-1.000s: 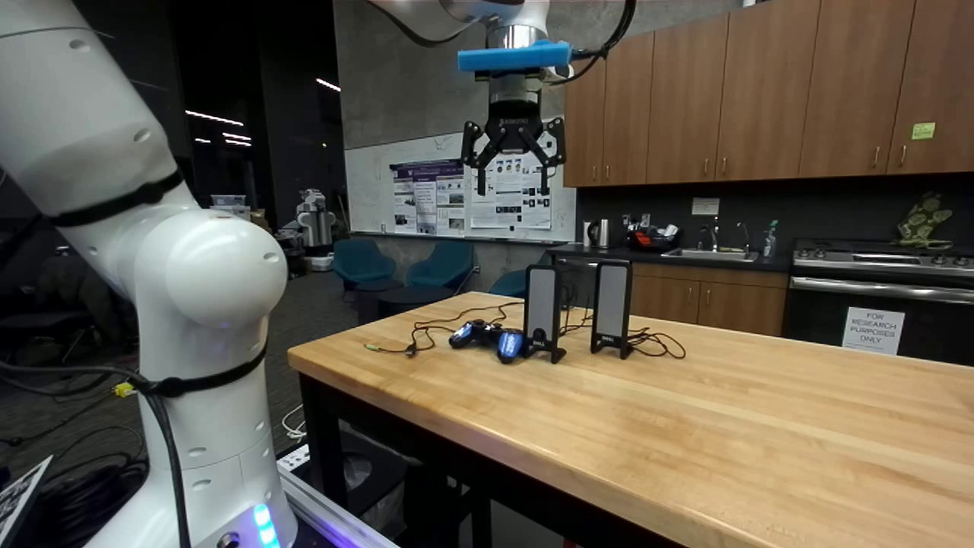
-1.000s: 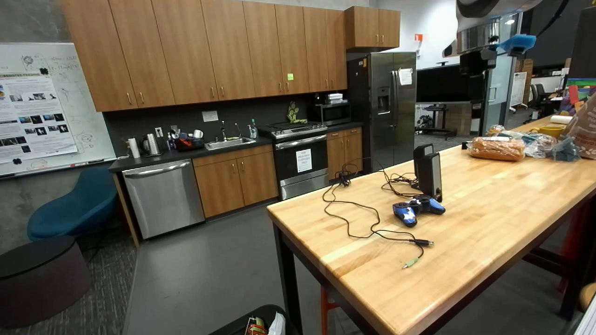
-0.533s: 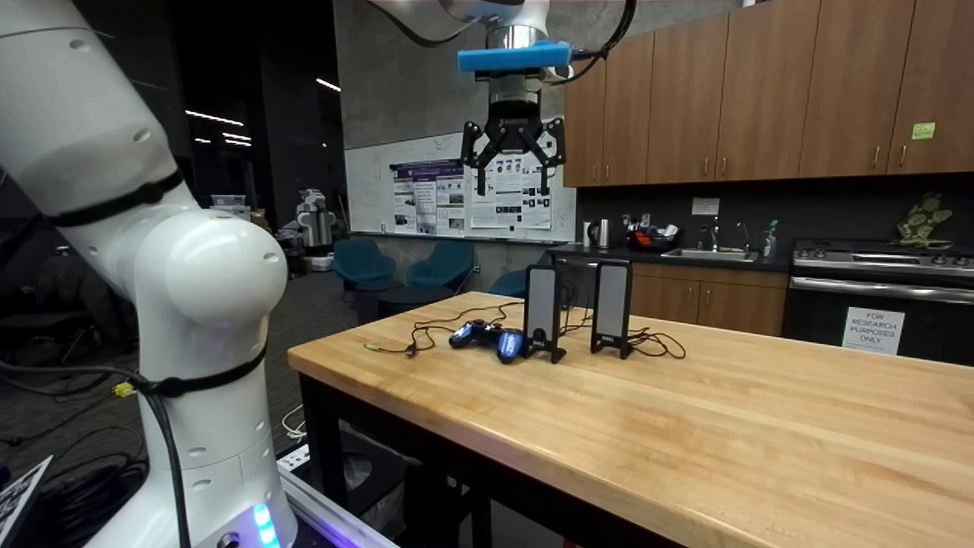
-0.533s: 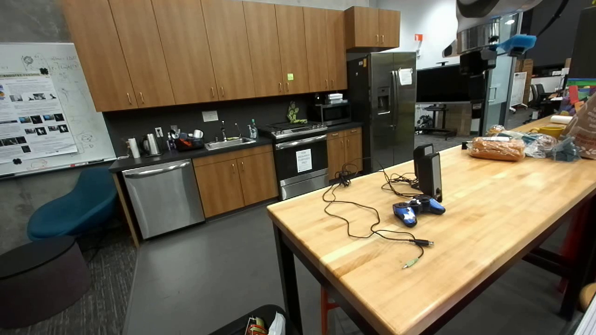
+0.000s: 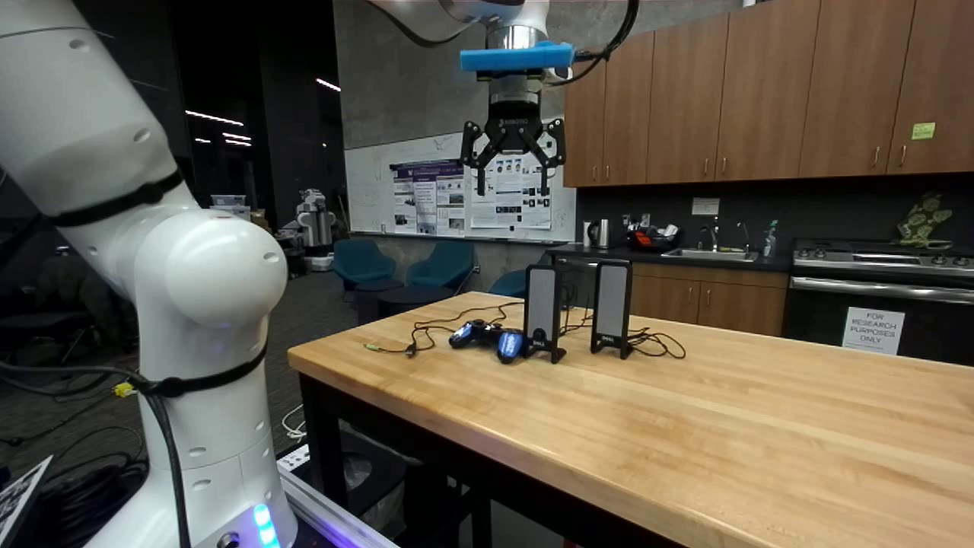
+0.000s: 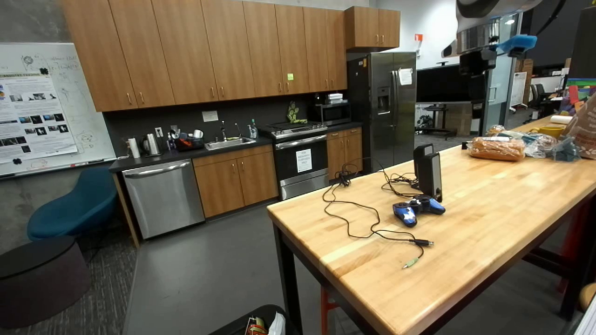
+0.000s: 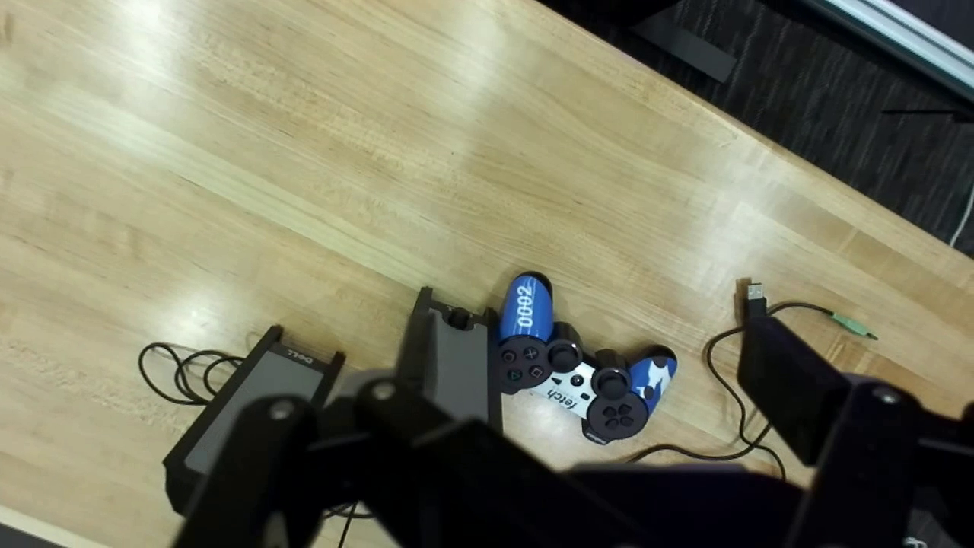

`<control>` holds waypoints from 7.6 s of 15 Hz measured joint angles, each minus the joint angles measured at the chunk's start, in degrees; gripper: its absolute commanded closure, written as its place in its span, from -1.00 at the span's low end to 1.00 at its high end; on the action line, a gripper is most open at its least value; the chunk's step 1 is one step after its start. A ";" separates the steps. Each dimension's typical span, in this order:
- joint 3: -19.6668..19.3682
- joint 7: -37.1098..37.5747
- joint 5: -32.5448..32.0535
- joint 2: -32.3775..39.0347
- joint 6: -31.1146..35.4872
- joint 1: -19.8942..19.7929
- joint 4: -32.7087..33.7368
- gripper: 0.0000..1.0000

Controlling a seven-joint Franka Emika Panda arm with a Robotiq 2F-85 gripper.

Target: Press the left button of the gaming console

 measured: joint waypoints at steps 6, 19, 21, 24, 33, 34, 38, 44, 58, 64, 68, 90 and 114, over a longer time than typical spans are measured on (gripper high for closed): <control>0.02 0.35 0.08 0.02 -0.11 -0.10 -0.04 -1.00; 1.71 15.52 0.09 0.02 -0.08 -1.55 -0.14 -1.00; 1.71 15.54 0.09 0.02 -0.08 -1.55 -0.14 -1.00; 1.71 15.55 0.09 0.02 -0.08 -1.56 -0.15 -1.00; 1.71 15.56 0.09 0.02 -0.08 -1.56 -0.15 -1.00; 1.71 15.56 0.09 0.02 -0.08 -1.56 -0.15 -1.00; 1.71 15.53 0.09 0.02 -0.12 -1.54 -0.15 -1.00; 2.53 15.49 3.61 -1.41 -1.04 -1.34 -2.51 -1.00; 9.25 14.26 8.05 -17.12 1.94 7.03 -23.34 -1.00; 15.99 18.60 9.88 -17.00 9.46 12.54 -25.56 -1.00; 17.93 20.00 9.87 -15.64 12.01 13.07 -25.55 -1.00; 18.40 24.76 3.32 -0.16 30.35 10.93 -25.75 0.10; 17.80 28.14 -3.35 20.45 38.42 4.27 -13.98 1.00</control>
